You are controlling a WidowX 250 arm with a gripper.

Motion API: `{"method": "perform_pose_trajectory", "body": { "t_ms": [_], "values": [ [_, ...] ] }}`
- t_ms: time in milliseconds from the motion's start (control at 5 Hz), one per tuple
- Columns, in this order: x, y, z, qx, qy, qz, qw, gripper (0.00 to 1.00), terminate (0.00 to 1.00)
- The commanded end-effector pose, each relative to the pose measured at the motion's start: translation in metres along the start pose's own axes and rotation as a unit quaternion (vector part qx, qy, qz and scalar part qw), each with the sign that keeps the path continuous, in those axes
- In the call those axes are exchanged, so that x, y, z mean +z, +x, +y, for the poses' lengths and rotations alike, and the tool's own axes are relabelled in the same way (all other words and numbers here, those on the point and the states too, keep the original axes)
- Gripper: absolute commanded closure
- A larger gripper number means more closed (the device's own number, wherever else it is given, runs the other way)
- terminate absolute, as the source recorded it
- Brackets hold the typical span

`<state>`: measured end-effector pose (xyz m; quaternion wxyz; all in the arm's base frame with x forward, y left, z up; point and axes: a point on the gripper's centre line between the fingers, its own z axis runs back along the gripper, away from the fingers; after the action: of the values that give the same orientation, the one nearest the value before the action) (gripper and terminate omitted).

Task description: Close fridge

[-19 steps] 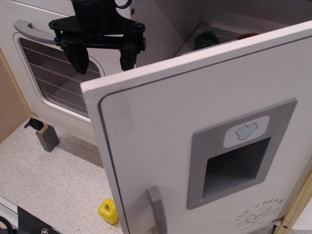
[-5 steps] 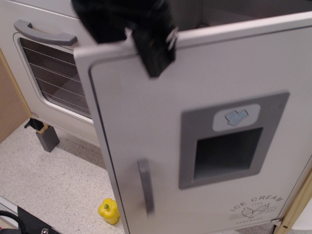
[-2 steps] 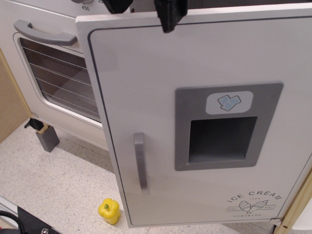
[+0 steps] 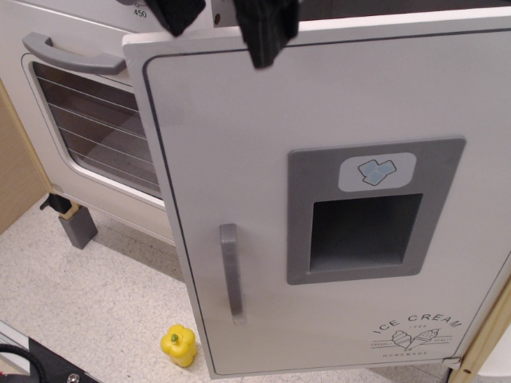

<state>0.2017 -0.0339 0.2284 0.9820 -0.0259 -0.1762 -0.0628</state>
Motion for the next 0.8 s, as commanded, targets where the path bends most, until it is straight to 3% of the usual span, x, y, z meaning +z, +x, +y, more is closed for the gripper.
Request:
{"method": "perform_pose_trajectory", "body": {
  "t_ms": [0, 200, 400, 600],
  "values": [
    [-0.004, -0.03, -0.01, -0.028, 0.01, 0.021, 0.9993, 0.0, 0.0],
    [-0.034, -0.045, -0.017, -0.009, 0.027, 0.044, 0.9986, 0.0, 0.0],
    [-0.074, -0.053, -0.014, 0.029, 0.036, 0.038, 0.9982, 0.0, 0.0],
    [-0.096, -0.039, -0.004, 0.055, 0.037, 0.036, 0.9971, 0.0, 0.0]
  ]
}}
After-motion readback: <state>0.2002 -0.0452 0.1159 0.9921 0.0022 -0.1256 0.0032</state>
